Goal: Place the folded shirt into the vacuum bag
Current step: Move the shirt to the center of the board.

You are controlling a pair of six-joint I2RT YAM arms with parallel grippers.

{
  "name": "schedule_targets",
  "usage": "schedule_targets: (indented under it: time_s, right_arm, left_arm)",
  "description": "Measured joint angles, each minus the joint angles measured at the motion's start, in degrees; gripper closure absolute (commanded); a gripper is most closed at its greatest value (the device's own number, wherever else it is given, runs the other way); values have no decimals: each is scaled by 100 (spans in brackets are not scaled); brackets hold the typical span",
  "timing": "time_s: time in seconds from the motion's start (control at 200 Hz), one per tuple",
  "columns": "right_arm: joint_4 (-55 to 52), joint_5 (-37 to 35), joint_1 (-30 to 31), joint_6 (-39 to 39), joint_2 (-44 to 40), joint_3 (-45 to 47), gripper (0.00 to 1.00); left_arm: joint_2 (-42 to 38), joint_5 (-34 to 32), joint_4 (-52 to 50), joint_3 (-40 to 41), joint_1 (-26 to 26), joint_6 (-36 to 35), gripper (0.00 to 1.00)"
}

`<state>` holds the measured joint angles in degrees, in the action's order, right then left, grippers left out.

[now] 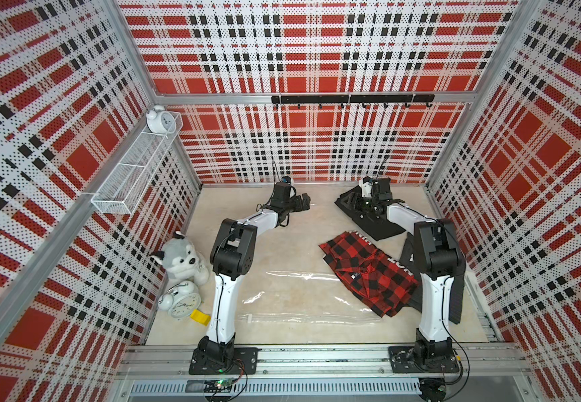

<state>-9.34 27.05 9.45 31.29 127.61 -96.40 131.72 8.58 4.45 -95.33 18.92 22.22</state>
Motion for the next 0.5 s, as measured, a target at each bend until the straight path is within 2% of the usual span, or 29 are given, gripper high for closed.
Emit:
schedule_targets:
  time_s: [0.185, 0.356, 0.501]
  right_arm:
    - [-791, -400, -13, 92, 870, -1067, 33]
    - [-1095, -651, -92, 96, 940, -1165, 33]
    - [-1067, -629, -354, 96, 918, -1097, 33]
  left_arm:
    - [125, -297, -125, 197, -20, 251, 2]
    - [-31, -529, 214, 667, -48, 439, 1]
    - [-498, -553, 516, 1451, -221, 603, 1]
